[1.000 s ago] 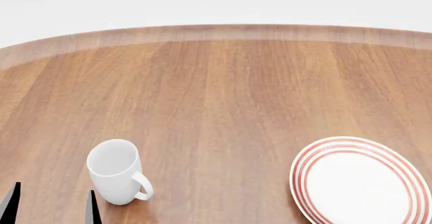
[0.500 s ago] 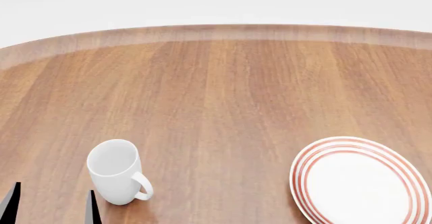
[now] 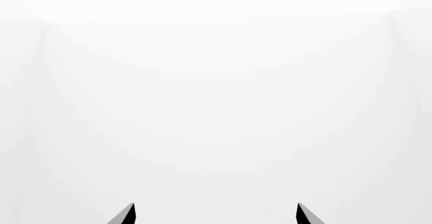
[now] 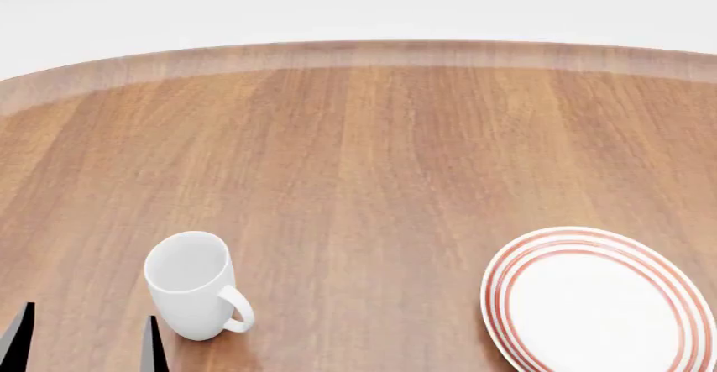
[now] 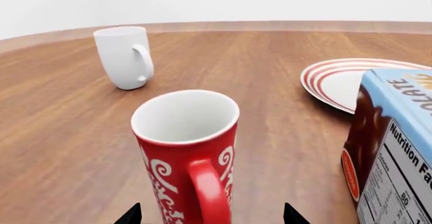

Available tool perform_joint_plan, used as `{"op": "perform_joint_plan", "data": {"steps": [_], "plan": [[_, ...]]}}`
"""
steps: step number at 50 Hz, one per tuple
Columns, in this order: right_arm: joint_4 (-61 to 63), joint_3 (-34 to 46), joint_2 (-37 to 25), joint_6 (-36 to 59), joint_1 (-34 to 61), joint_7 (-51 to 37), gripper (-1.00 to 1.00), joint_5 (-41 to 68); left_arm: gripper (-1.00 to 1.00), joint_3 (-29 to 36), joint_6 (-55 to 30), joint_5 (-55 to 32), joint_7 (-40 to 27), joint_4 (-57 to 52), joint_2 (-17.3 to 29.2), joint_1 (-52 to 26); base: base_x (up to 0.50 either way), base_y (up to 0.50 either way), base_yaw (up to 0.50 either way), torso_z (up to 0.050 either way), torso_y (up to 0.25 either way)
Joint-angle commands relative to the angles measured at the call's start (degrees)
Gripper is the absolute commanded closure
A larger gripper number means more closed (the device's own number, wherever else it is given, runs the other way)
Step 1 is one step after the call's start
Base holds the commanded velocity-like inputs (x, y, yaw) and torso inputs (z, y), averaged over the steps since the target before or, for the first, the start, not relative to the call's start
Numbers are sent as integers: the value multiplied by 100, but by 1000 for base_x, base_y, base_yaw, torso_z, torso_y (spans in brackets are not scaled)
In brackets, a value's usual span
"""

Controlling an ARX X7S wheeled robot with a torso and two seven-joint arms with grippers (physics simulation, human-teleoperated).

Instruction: Pick up the red mug and put it on the plate

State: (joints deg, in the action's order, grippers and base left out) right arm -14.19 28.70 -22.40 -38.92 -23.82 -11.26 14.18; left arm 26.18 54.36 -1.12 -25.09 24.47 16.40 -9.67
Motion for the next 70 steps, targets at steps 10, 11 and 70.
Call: {"op": "perform_joint_plan", "data": {"steps": [10,11,70], "plan": [[-113,14,18,-8,63,2,-100,27,-100,16,26,7,-27,14,7,-10,0,0,0,0,0],[-115,16,18,-10,66,6,-100,32,-100,19,26,5,-25,15,8,-10,0,0,0,0,0],[2926,-239,-818,1196,-711,-887,100,-516,-100,81,161,4,-77,89,26,-52,0,0,0,0,0]]}}
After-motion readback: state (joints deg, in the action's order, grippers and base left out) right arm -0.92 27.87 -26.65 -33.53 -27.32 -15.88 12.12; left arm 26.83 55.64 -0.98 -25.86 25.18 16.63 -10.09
